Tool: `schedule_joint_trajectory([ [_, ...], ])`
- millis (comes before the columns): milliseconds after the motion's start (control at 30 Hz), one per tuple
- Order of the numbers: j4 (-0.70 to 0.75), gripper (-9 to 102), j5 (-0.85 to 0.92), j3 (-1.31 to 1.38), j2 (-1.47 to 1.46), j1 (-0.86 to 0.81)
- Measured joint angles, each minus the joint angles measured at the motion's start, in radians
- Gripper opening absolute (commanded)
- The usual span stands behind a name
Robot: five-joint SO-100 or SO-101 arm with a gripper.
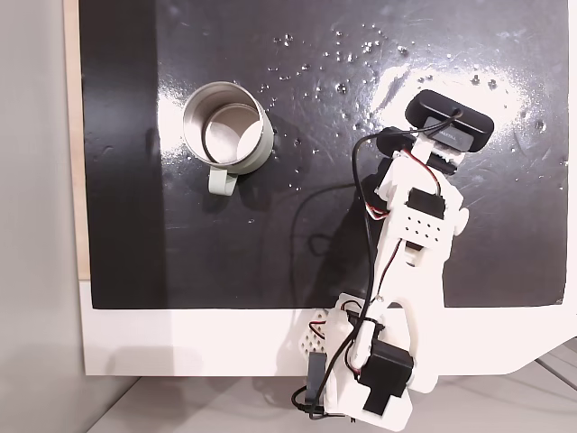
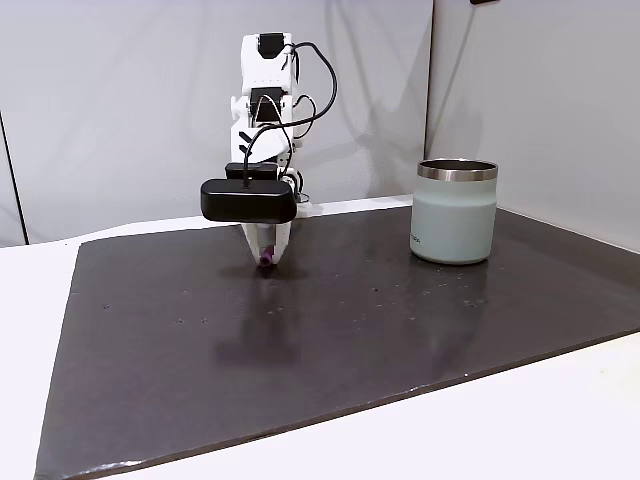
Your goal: Grasp a pengrip and put it in the cup.
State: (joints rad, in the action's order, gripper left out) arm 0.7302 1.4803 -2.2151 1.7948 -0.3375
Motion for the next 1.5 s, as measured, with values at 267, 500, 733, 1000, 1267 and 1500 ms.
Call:
schedule_joint_trajectory([
  [267,0.265,0,-0.132,0.178,0.077,0.127],
  [500,0.495,0,-0.262,0.138,0.367,0.339],
  [733,0.712,0,-0.480,0.158,0.577,0.584],
  [1000,0.779,0,-0.782,0.430,0.462,0.769],
  [1267,0.782,0,-1.086,0.810,0.153,0.893],
  [1500,0.782,0,-1.243,1.108,-0.118,0.887],
])
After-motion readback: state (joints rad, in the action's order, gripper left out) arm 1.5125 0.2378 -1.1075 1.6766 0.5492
